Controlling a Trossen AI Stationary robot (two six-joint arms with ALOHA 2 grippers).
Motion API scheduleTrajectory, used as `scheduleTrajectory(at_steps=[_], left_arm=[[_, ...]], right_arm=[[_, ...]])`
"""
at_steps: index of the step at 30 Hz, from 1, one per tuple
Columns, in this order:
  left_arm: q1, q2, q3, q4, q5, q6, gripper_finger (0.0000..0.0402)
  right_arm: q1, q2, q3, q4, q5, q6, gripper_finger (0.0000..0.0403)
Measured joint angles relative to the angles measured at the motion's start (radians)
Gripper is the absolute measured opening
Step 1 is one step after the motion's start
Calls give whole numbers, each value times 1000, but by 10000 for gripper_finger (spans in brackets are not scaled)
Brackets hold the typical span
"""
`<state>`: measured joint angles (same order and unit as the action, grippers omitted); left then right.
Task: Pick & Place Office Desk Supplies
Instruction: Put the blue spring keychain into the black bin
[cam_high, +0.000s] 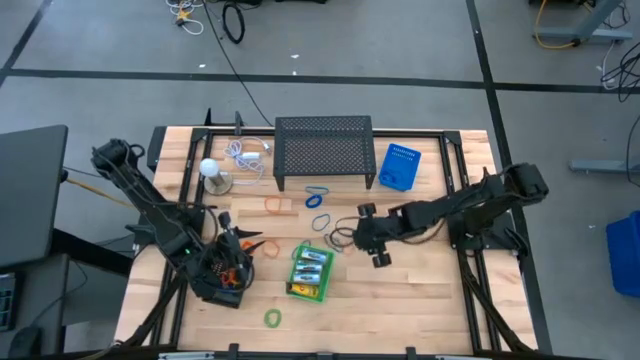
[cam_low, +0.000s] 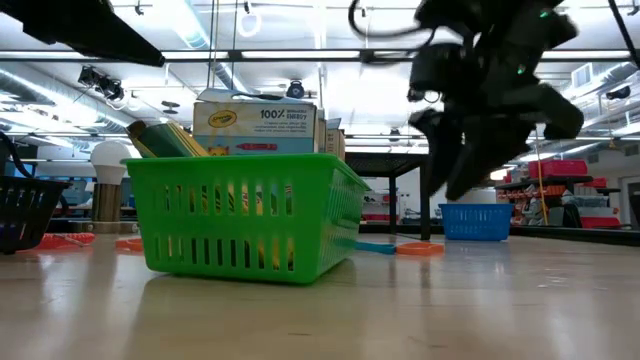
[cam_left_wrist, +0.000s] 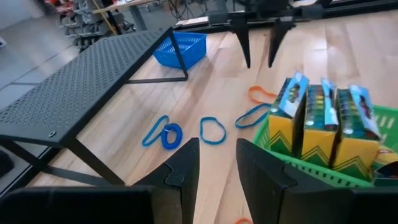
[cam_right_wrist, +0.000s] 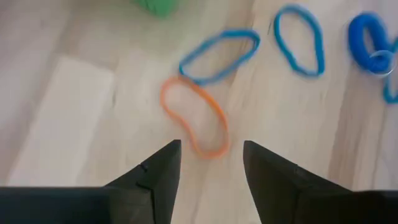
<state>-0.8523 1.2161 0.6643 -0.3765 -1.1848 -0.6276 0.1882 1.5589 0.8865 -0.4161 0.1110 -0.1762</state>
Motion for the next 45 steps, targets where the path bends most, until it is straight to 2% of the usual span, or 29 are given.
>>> scheduleTrajectory(at_steps=[6,10,19,22,28,32,36,45], left_arm=[[42,60,0,-1,8,-19,115],[86,92,0,-1,8,1,115],[207,72,0,14,-23,50,115],[244,48,0,20,-28,99,115],[270,36,0,85,12,152,115],[281,36,0,154,26,232,115],[318,36,0,202,35,325,115],[484,36,0,243,128,388,115]], right_arm=[[-104,0,0,-45,-97,-142,177],[-156,-10,0,-49,-67,-208,176],[-257,-103,1,-124,-89,-243,176],[-313,-163,-7,-133,-153,-266,176],[-450,-300,-84,-62,-346,-301,176],[-486,-375,-93,-103,-413,-320,176],[-490,-459,-93,-152,-377,-330,176],[-490,-582,-93,-209,-288,-336,176]])
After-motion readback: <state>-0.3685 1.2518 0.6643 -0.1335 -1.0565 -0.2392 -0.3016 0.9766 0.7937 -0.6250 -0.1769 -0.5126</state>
